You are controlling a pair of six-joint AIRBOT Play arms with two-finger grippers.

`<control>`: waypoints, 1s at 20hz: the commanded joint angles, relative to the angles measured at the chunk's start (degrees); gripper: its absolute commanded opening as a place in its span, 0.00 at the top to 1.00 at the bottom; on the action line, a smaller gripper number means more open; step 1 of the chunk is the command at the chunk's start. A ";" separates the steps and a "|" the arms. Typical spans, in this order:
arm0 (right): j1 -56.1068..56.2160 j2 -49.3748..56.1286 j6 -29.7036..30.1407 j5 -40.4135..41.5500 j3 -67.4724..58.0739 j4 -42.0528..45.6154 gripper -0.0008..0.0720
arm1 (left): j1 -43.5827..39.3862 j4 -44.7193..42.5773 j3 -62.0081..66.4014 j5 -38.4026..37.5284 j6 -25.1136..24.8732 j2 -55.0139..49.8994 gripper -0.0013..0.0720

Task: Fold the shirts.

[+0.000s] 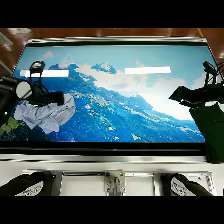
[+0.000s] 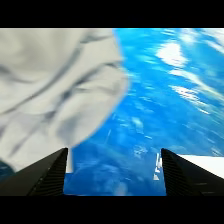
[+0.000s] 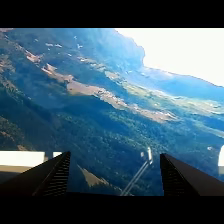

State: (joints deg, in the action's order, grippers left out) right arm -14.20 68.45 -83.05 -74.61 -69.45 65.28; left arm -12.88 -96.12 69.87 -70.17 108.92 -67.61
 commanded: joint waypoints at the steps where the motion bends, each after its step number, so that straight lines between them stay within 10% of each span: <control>1: 0.02 0.07 1.90 -1.53 0.02 0.15 0.05 | 14.08 1.84 1.62 -2.47 -1.29 -5.07 0.00; 16: 0.02 0.09 1.03 -2.12 0.07 0.11 0.05 | 25.92 5.79 1.60 7.21 -1.29 -24.74 0.01; 17: 0.02 0.09 0.98 -2.14 0.07 0.11 0.05 | 25.83 5.79 1.60 7.10 -1.44 -25.44 0.16; 19: 0.02 0.09 0.96 -2.10 0.07 0.13 0.05 | 25.70 6.45 1.60 5.68 -3.89 -26.38 0.86; 20: 0.02 0.09 0.96 -2.14 0.07 0.13 0.05 | 25.53 7.32 1.62 5.16 -5.38 -26.36 0.94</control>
State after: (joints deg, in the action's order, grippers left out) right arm -14.20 68.51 -81.82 -76.75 -69.41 65.43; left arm 12.80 -90.02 71.40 -64.55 106.10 -92.79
